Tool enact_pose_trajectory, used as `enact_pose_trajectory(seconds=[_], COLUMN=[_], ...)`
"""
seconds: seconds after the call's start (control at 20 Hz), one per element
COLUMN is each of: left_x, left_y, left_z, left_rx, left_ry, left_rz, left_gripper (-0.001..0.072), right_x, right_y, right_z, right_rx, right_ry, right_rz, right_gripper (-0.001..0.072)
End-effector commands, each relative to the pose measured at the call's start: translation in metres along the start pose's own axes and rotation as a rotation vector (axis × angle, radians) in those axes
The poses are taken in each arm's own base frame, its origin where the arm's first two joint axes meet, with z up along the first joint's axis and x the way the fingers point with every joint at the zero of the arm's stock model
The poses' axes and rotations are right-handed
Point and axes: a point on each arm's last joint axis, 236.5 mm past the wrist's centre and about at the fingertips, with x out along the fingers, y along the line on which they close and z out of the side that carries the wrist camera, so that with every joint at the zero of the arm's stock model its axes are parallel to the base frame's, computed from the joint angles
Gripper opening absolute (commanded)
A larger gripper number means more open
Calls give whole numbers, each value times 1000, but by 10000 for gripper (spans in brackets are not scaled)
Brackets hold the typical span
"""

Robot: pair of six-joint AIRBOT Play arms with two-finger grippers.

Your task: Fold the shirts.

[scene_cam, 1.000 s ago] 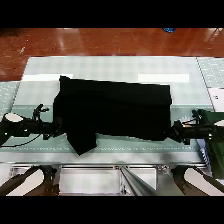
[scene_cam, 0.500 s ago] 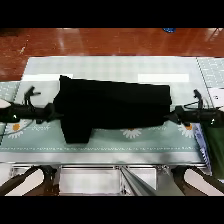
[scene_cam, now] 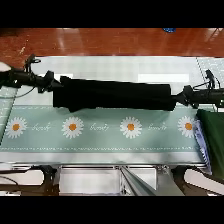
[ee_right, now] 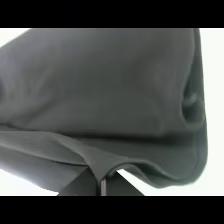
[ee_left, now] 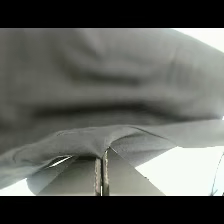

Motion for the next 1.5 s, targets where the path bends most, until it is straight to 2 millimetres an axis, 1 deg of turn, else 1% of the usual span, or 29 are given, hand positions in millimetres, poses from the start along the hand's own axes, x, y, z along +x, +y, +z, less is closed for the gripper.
enact_pose_trajectory(seconds=[0.0,0.1,0.15,0.2,0.3,0.35,0.4,0.45,0.5,0.55,0.6,0.65,0.7,0.75,0.8,0.85,0.9,0.95,1.0,1.05,1.15,1.25,1.35,1.45], left_x=[31,47,55,63,76,82,85,85,78,62,41,17,-11,-36,-60,-81,-96,-107,-115,-118,-115,-106,-88,-66], left_y=[-7,-2,1,6,15,19,22,25,27,32,36,38,40,38,36,32,27,17,2,-16,-59,-91,-111,-121], left_z=[43,57,61,63,60,58,56,56,60,68,77,86,93,99,104,104,103,100,96,89,67,44,19,0], left_rx=[-29,-57,-65,-70,-91,-101,-107,-106,-101,-95,-94,-95,-91,-84,-60,-26,16,72,130,177,265,352,393,421], left_ry=[9,16,22,31,55,66,76,75,69,57,43,25,-3,-44,-91,-128,-156,-181,-210,-233,-264,-279,-253,-205], left_rz=[-11,-12,-12,-11,-7,-4,-3,-1,0,6,1,-5,-8,-6,12,53,110,159,199,215,207,186,164,146], left_gripper=[19,19,19,19,20,93,337,506,508,507,507,507,507,507,507,507,507,507,507,507,507,507,507,507], right_x=[14,26,33,40,53,59,64,65,60,50,36,17,0,-13,-21,-22,-19,-12,-2,9,34,60,84,105], right_y=[4,3,2,0,-8,-15,-21,-25,-28,-28,-28,-30,-36,-47,-62,-75,-84,-88,-92,-94,-86,-70,-54,-45], right_z=[34,50,57,63,72,76,79,82,86,91,96,101,103,102,97,90,83,78,72,68,58,55,49,35], right_rx=[30,41,42,43,68,94,106,111,115,114,109,107,113,126,145,157,163,171,180,189,194,192,183,170], right_ry=[-43,-65,-72,-78,-88,-100,-112,-121,-136,-146,-153,-162,-172,-178,-165,-142,-123,-116,-112,-103,-55,-30,0,52], right_rz=[52,55,54,47,37,28,17,10,8,12,21,26,19,-3,-51,-97,-130,-139,-148,-152,-121,-62,-13,-6], right_gripper=[22,22,22,23,25,167,428,409,409,409,408,409,408,408,408,408,408,408,408,408,408,408,408,408])
